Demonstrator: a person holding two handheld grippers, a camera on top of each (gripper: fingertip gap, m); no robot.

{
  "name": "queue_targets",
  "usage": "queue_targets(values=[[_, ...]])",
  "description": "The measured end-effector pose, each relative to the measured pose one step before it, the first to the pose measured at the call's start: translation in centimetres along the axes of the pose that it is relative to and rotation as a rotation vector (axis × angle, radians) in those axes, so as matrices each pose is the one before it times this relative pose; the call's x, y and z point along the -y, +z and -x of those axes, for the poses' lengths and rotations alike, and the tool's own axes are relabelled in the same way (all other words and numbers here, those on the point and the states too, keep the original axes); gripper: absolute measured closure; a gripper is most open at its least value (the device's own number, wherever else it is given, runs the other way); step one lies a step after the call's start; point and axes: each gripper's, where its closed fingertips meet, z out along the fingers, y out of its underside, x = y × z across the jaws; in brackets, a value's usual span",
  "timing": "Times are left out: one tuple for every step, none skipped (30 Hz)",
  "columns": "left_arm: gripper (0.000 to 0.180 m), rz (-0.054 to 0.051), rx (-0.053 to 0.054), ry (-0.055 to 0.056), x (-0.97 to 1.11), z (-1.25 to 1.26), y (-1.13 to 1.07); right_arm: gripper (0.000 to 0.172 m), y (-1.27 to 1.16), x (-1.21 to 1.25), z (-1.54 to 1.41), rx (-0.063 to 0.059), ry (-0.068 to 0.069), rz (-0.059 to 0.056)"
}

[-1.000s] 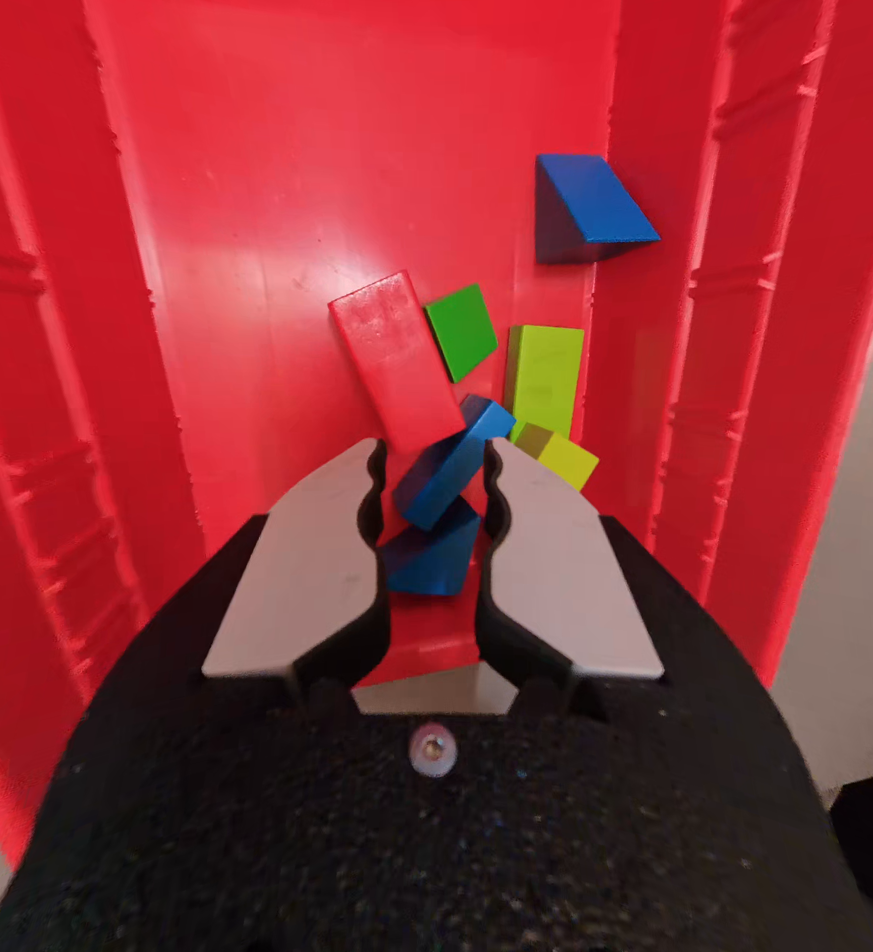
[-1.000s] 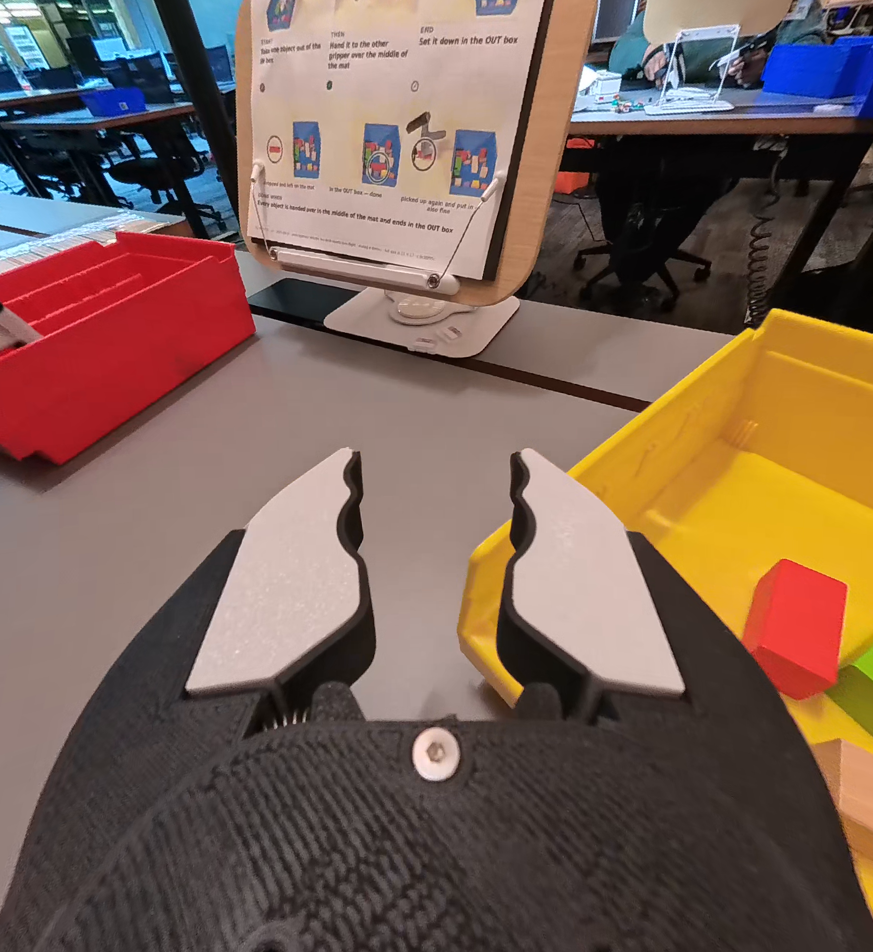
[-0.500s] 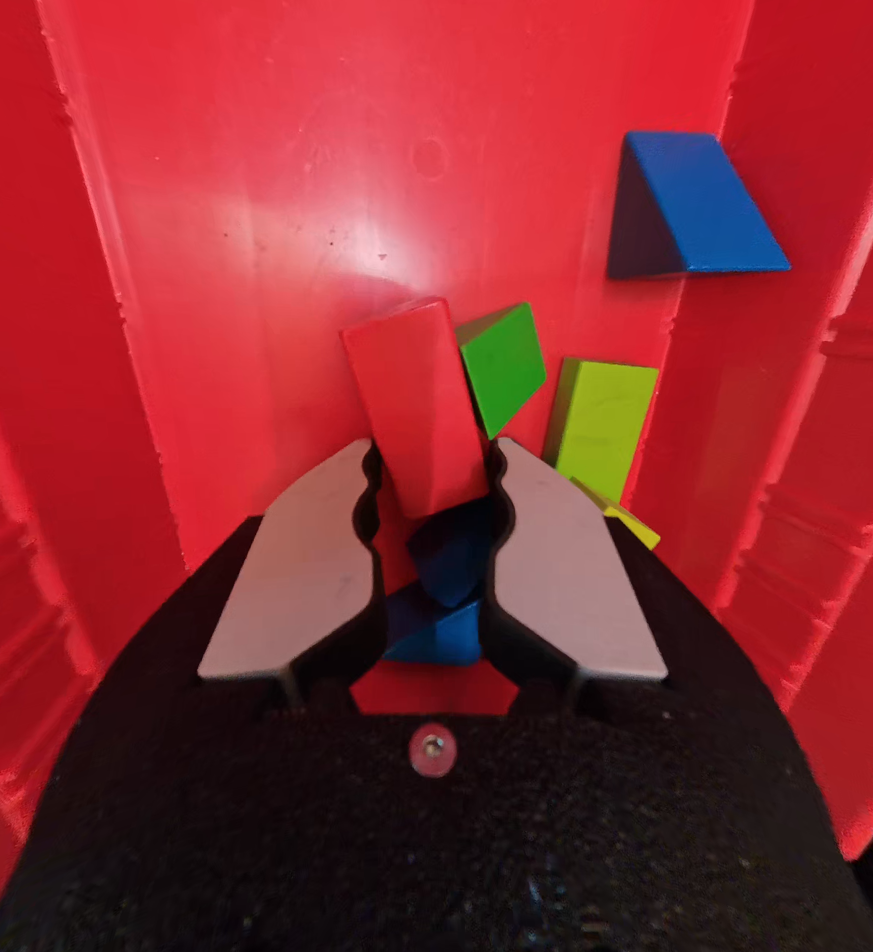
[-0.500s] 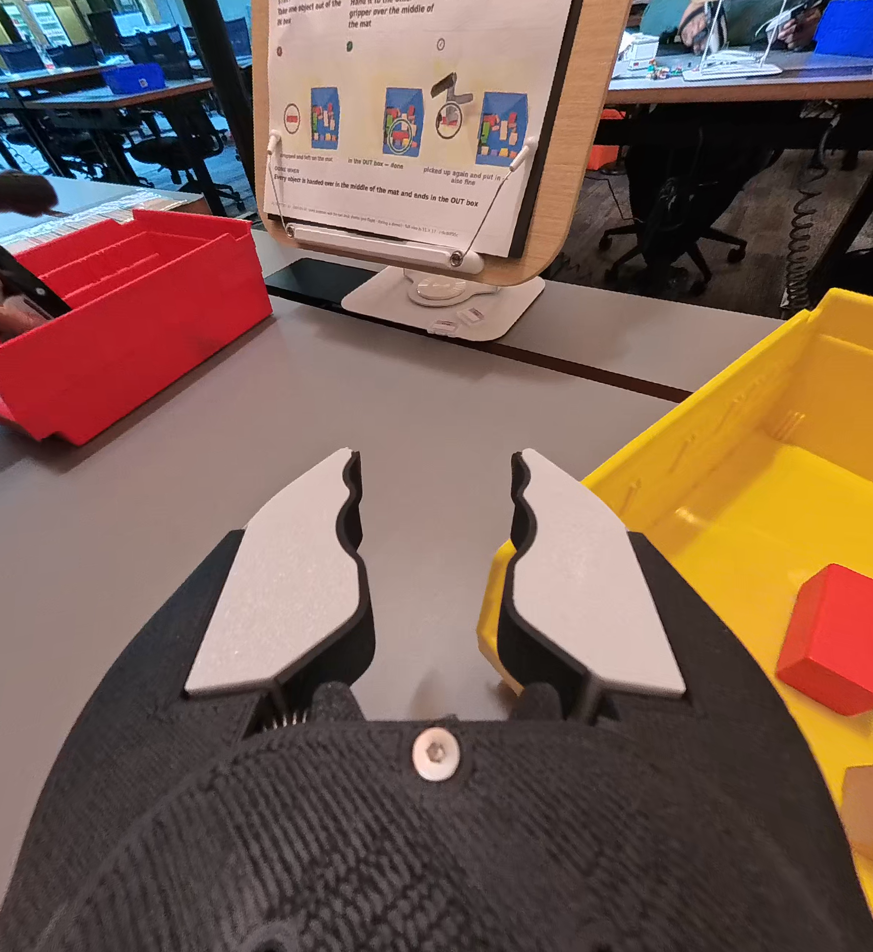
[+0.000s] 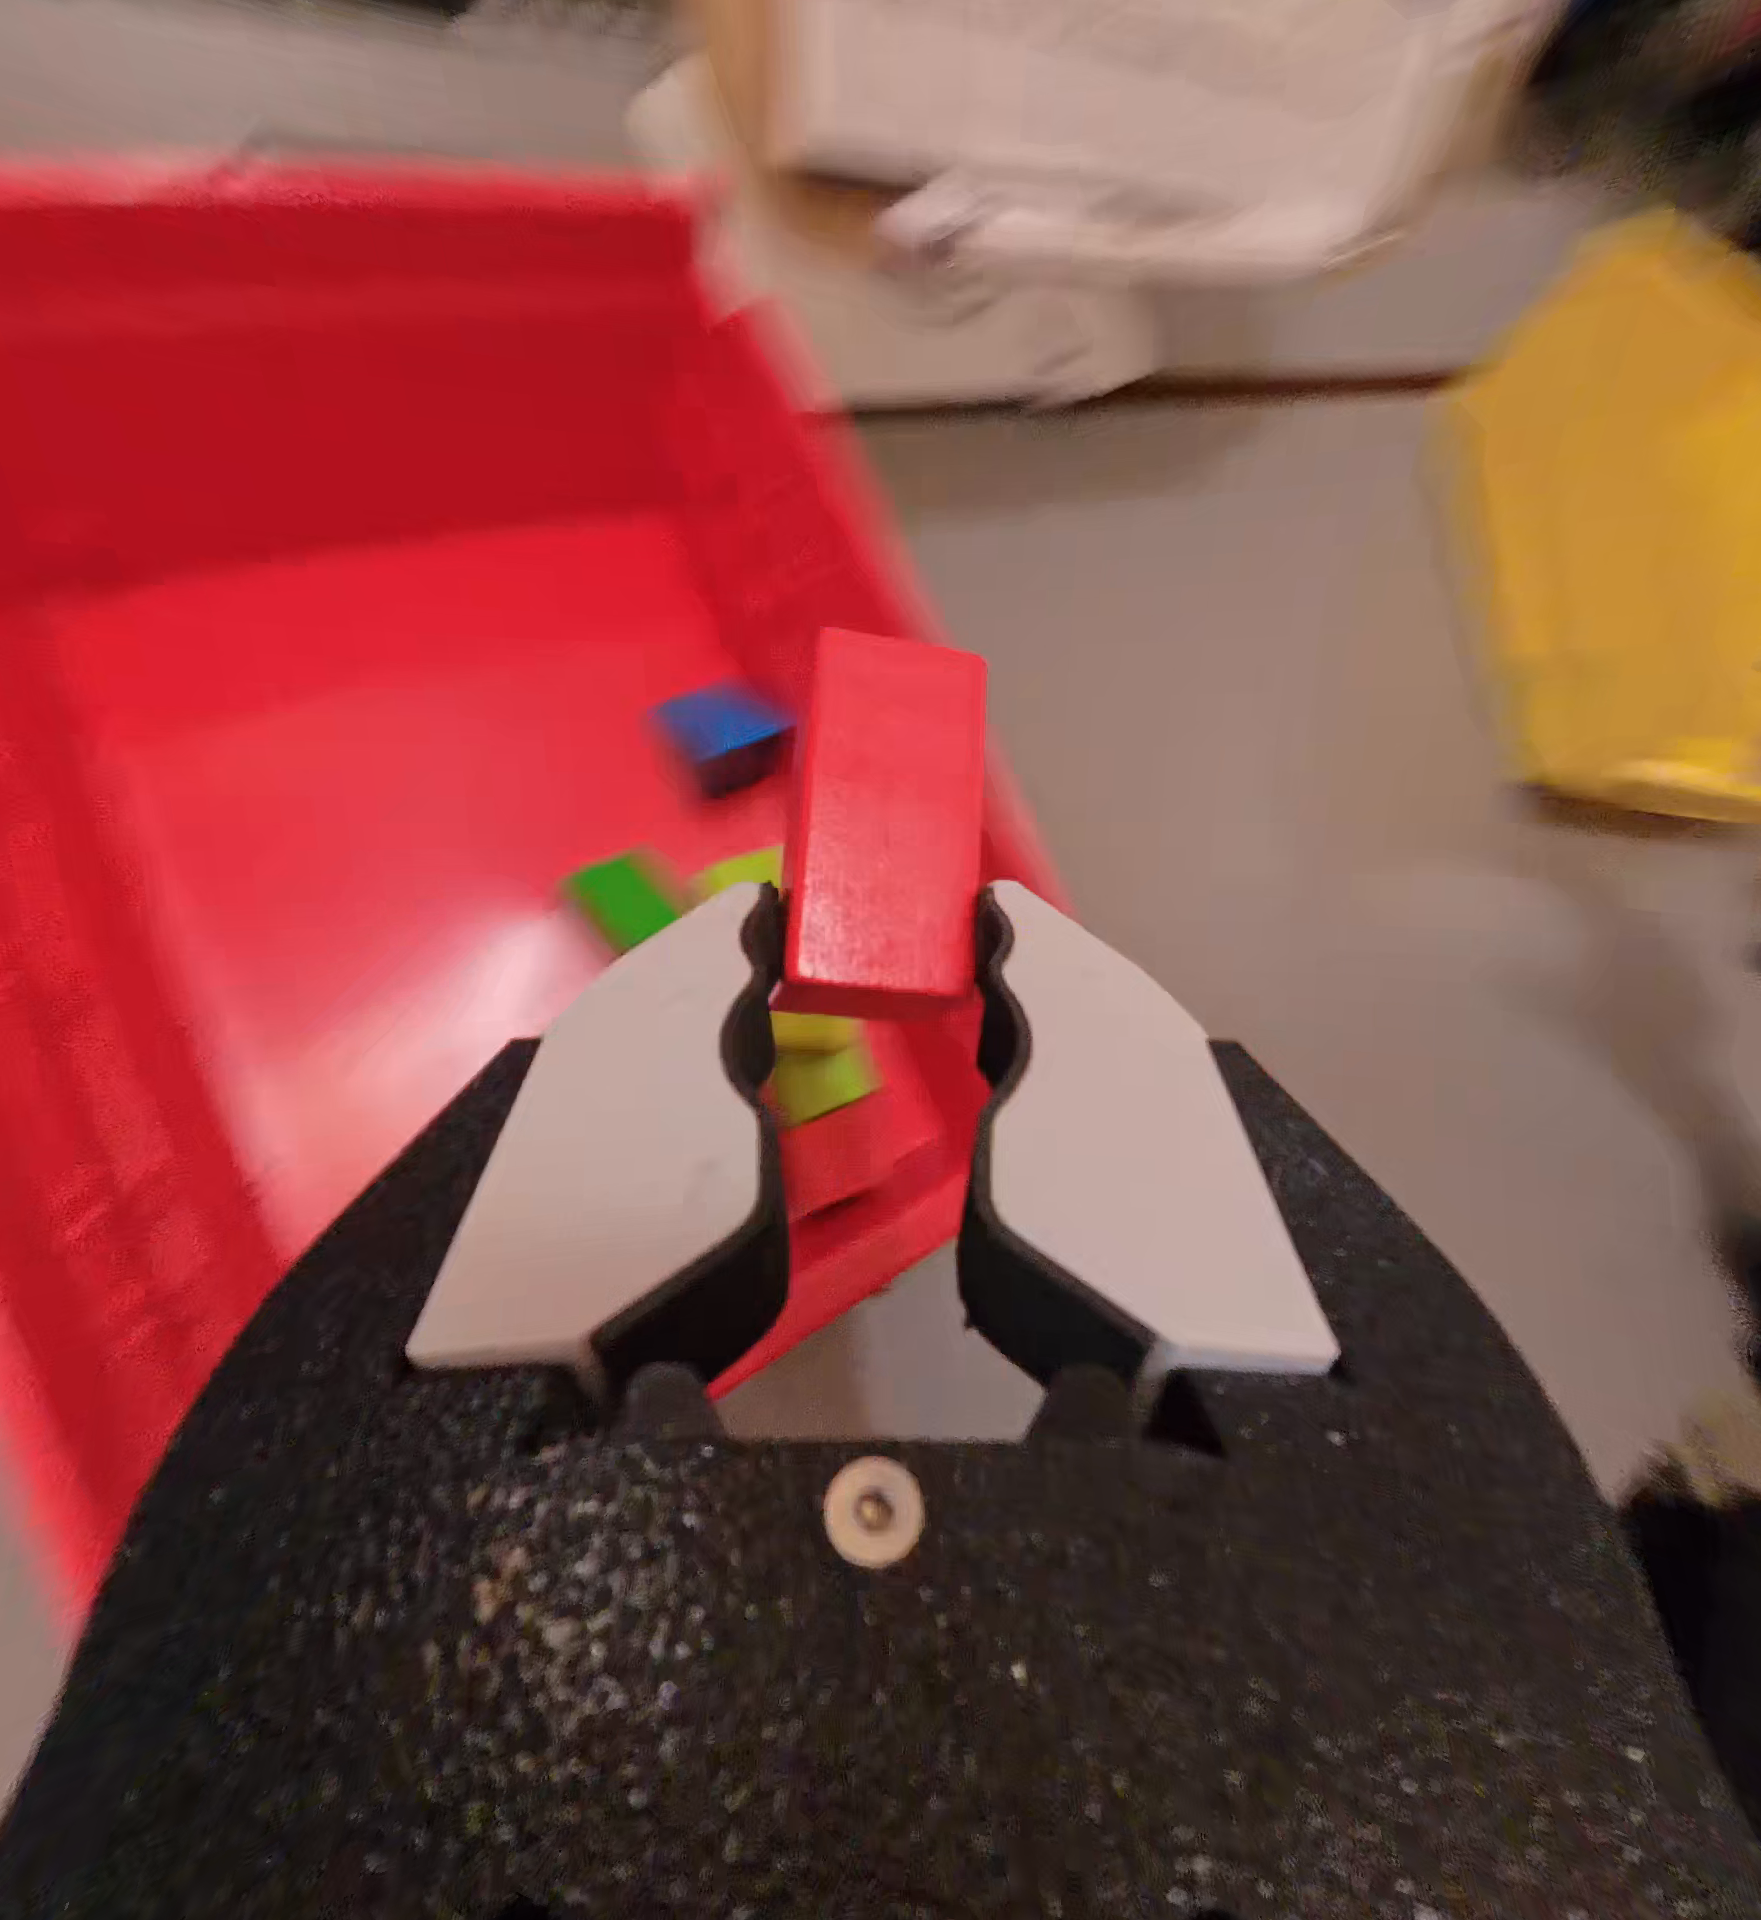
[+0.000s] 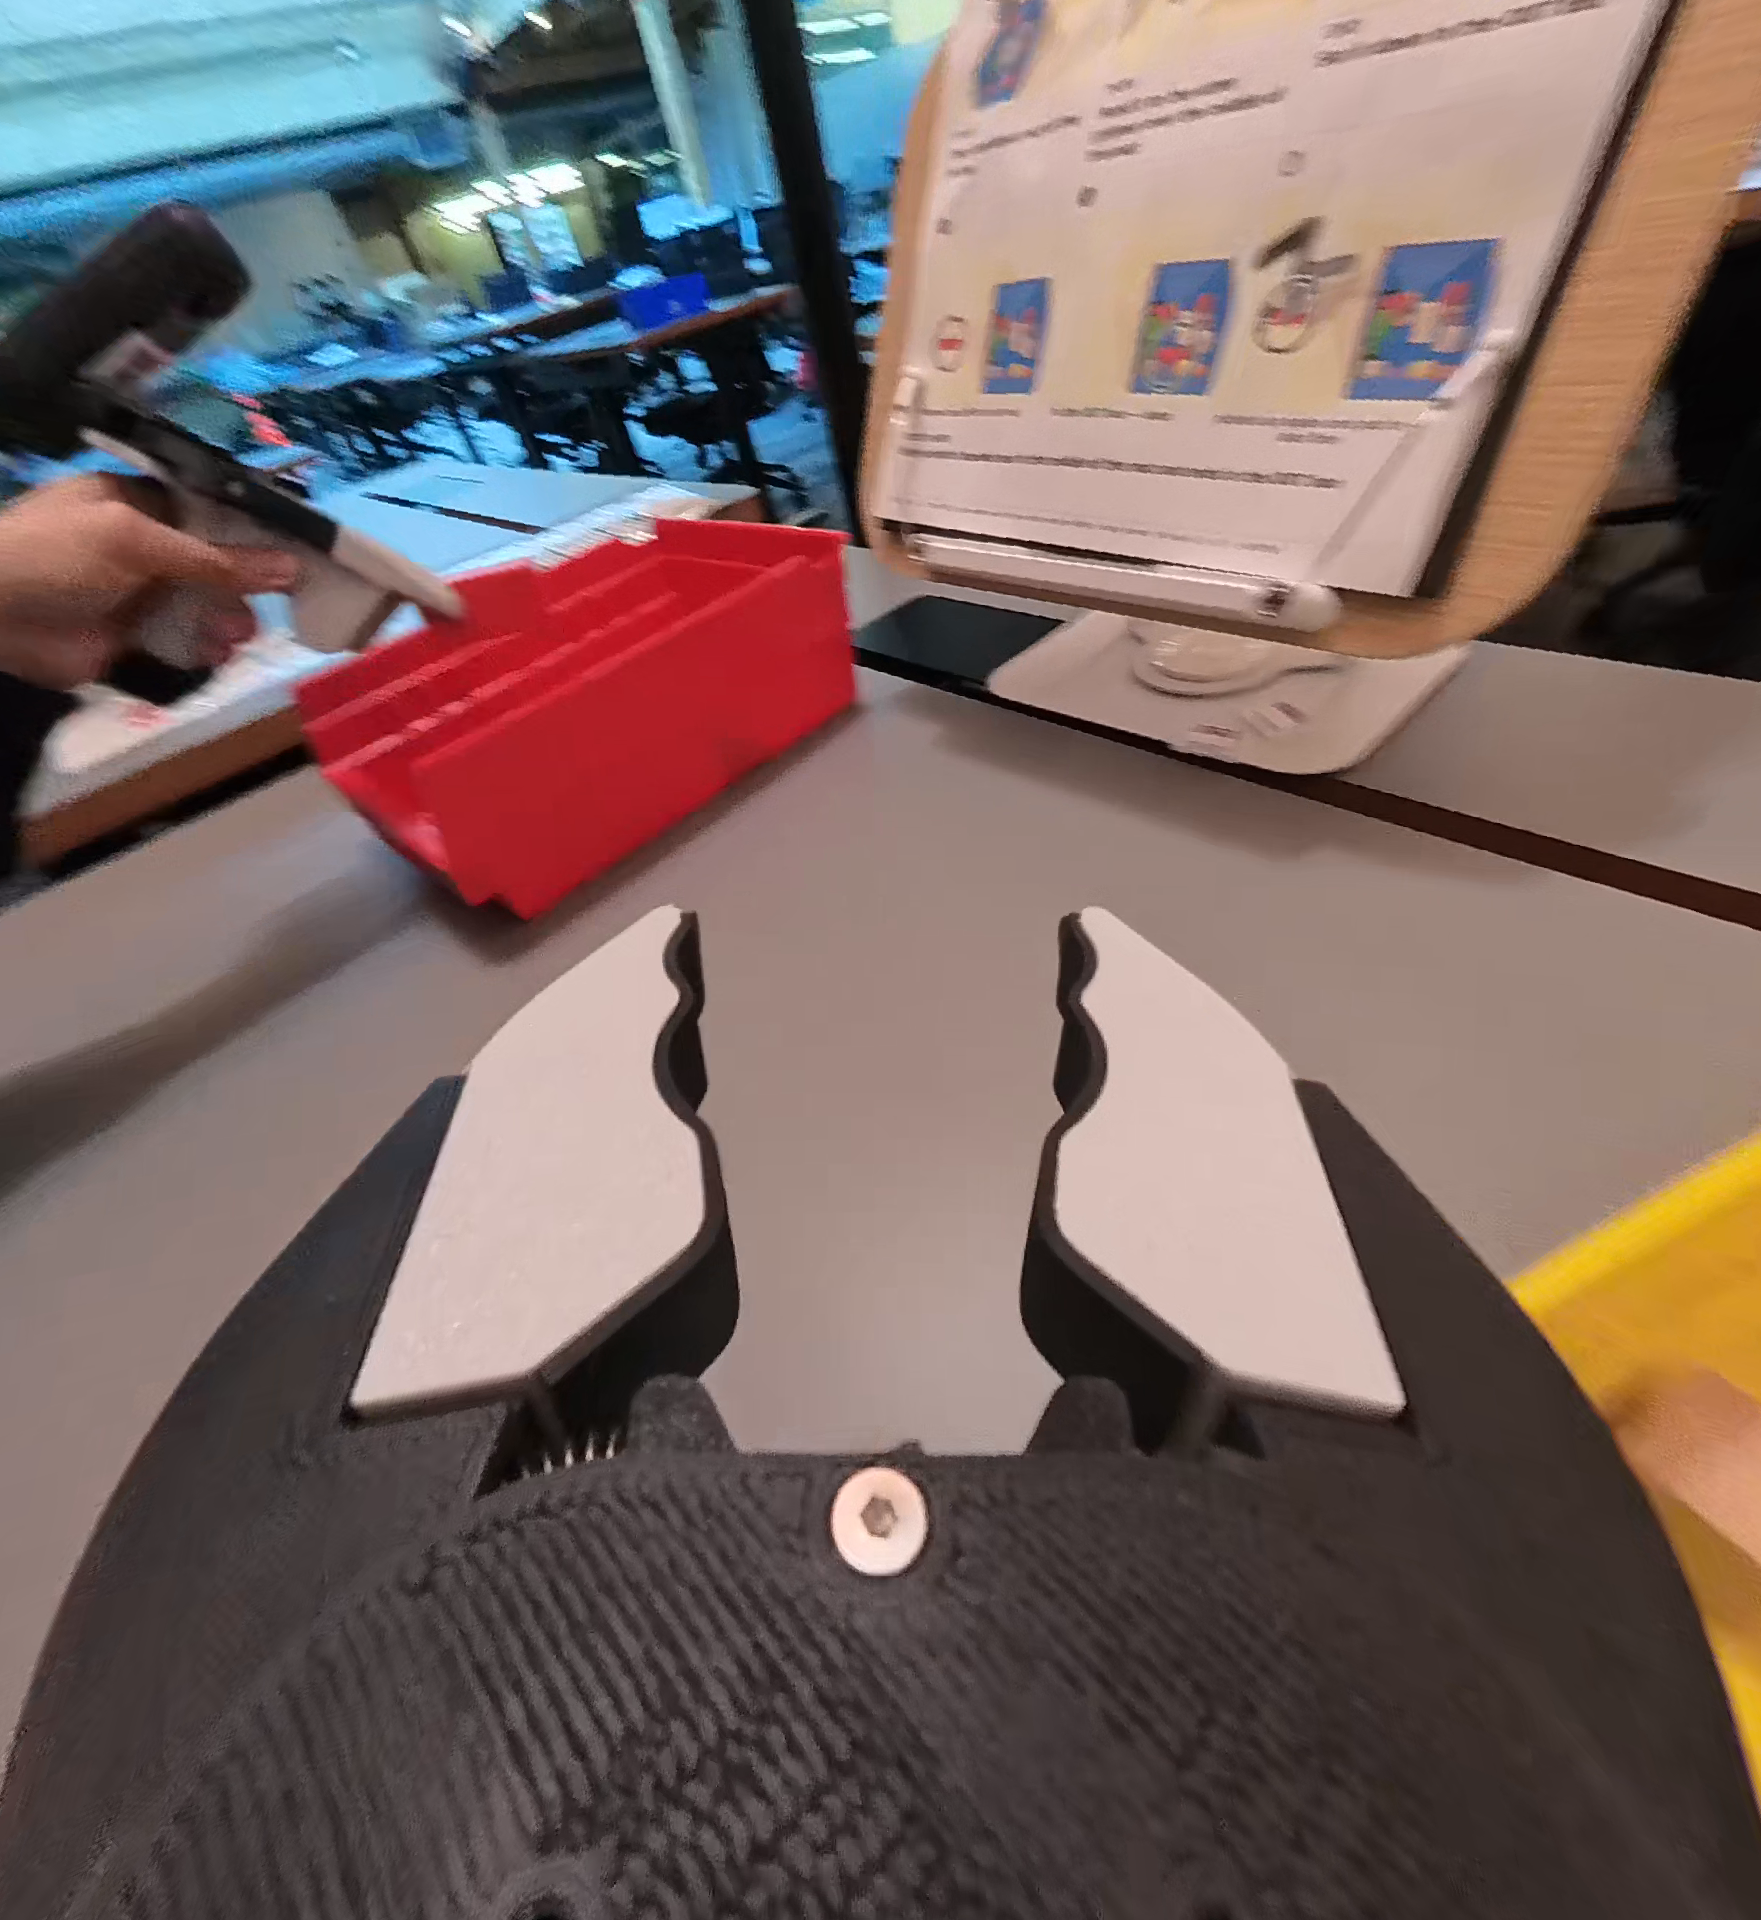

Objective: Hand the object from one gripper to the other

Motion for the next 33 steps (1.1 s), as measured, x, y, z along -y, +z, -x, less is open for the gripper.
queue_targets(values=[[0.146, -0.0761, -0.1405, 0.0395, 0.921, -2.735, -0.728, 0.105, 0.337, 0.278, 1.108, 0.0531, 0.0197, -0.0207], [0.146, -0.0644, -0.1307, 0.0343, 0.755, -2.695, -0.411, 0.105, 0.365, 0.389, 1.197, 0.0569, 0.0230, -0.0317], [0.145, -0.0537, -0.1060, 0.0355, 0.595, -2.407, -0.109, 0.105, 0.401, 0.436, 1.312, 0.0634, 0.0267, -0.0355], [0.145, -0.0438, -0.0825, 0.0394, 0.411, -2.100, 0.147, 0.105, 0.436, 0.385, 1.308, 0.0639, 0.0304, -0.0335], [0.145, -0.0334, -0.0701, 0.0396, 0.231, -1.907, 0.361, 0.105, 0.455, 0.333, 1.246, 0.0595, 0.0295, -0.0297], [0.145, -0.0249, -0.0679, 0.0342, 0.058, -1.807, 0.576, 0.105, 0.443, 0.223, 1.153, 0.0533, 0.0223, -0.0239], [0.146, -0.0221, -0.0646, 0.0247, -0.022, -1.675, 0.743, 0.104, 0.450, 0.168, 1.072, 0.0464, 0.0139, -0.0190], [0.146, -0.0217, -0.0620, 0.0193, -0.072, -1.544, 0.854, 0.103, 0.446, 0.101, 1.005, 0.0409, 0.0056, -0.0134], [0.146, -0.0193, -0.0640, 0.0189, -0.141, -1.478, 0.932, 0.102, 0.435, 0.044, 0.923, 0.0360, 0.0003, -0.0076], [0.146, -0.0160, -0.0561, 0.0155, -0.200, -1.262, 0.983, 0.102, 0.397, -0.005, 0.797, 0.0278, -0.0052, -0.0024], [0.146, -0.0131, -0.0429, 0.0103, -0.294, -1.000, 1.016, 0.101, 0.360, -0.031, 0.663, 0.0200, -0.0106, 0.0005], [0.146, -0.0084, -0.0385, 0.0087, -0.360, -0.855, 1.014, 0.101, 0.297, 0.000, 0.535, 0.0124, -0.0120, 0.0002], [0.146, -0.0078, -0.0306, 0.0060, -0.387, -0.695, 1.000, 0.101, 0.229, 0.015, 0.379, 0.0042, -0.0095, 0.0007], [0.146, -0.0079, -0.0247, 0.0011, -0.404, -0.525, 0.952, 0.102, 0.166, 0.046, 0.267, -0.0001, -0.0082, -0.0001], [0.146, -0.0064, -0.0319, -0.0039, -0.429, -0.550, 0.899, 0.102, 0.109, 0.102, 0.275, 0.0045, -0.0094, -0.0048], [0.146, -0.0057, -0.0337, -0.0111, -0.431, -0.487, 0.853, 0.103, 0.071, 0.147, 0.222, 0.0042, -0.0092, -0.0090], [0.146, -0.0038, -0.0211, -0.0128, -0.402, -0.282, 0.758, 0.104, 0.033, 0.112, 0.108, -0.0002, -0.0084, -0.0074], [0.146, -0.0005, -0.0178, -0.0030, -0.384, -0.229, 0.657, 0.105, 0.015, 0.056, 0.064, 0.0007, -0.0068, -0.0040], [0.146, 0.0019, -0.0139, 0.0020, -0.355, -0.168, 0.557, 0.106, -0.003, 0.053, 0.167, 0.0101, -0.0070, -0.0046], [0.146, 0.0014, -0.0047, -0.0026, -0.264, -0.035, 0.452, 0.107, -0.003, 0.066, 0.155, 0.0108, -0.0032, -0.0045], [0.146, 0.0045, -0.0128, -0.0052, -0.268, -0.126, 0.413, 0.108, -0.013, 0.076, 0.119, 0.0089, -0.0011, -0.0058], [0.146, 0.0052, -0.0167, -0.0036, -0.265, -0.162, 0.399, 0.108, -0.017, 0.137, 0.142, 0.0102, -0.0030, -0.0094], [0.146, 0.0038, -0.0058, -0.0045, -0.250, -0.037, 0.389, 0.110, -0.013, 0.174, 0.198, 0.0120, -0.0041, -0.0119], [0.146, 0.0109, -0.0061, -0.0060, -0.337, -0.051, 0.399, 0.111, 0.021, 0.154, 0.193, 0.0110, -0.0036, -0.0113], [0.146, 0.0154, -0.0065, -0.0011, -0.378, -0.084, 0.413, 0.117, 0.021, 0.056, 0.246, 0.0145, -0.0076, -0.0047], [0.146, 0.0060, -0.0002, 0.0059, -0.240, -0.052, 0.319, 0.136, -0.046, -0.132, 0.357, 0.0215, -0.0155, 0.0099], [0.146, -0.0080, -0.0041, 0.0033, 0.005, -0.118, 0.163, 0.136, -0.090, 0.122, -0.006, -0.0043, -0.0096, -0.0050], [0.146, -0.0055, -0.0053, -0.0024, 0.016, -0.053, 0.072, 0.137, -0.043, 0.080, 0.165, 0.0082, -0.0045, -0.0001], [0.146, -0.0084, 0.0085, -0.0049, 0.067, 0.199, -0.003, 0.136, -0.047, -0.074, -0.075, -0.0096, -0.0035, 0.0167], [0.146, -0.0135, 0.0188, 0.0007, 0.109, 0.297, -0.007, 0.136, -0.053, -0.071, -0.258, -0.0219, -0.0030, 0.0142], [0.145, -0.0046, 0.0224, 0.0040, 0.012, 0.306, 0.024, 0.137, -0.048, 0.004, -0.173, -0.0136, -0.0007, 0.0047], [0.145, 0.0048, 0.0293, -0.0013, -0.065, 0.390, 0.040, 0.137, -0.103, 0.028, -0.206, -0.0174, -0.0144, 0.0033], [0.144, 0.0070, 0.0318, -0.0013, -0.073, 0.435, -0.004, 0.137, -0.171, -0.030, -0.345, -0.0265, -0.0246, 0.0136]])
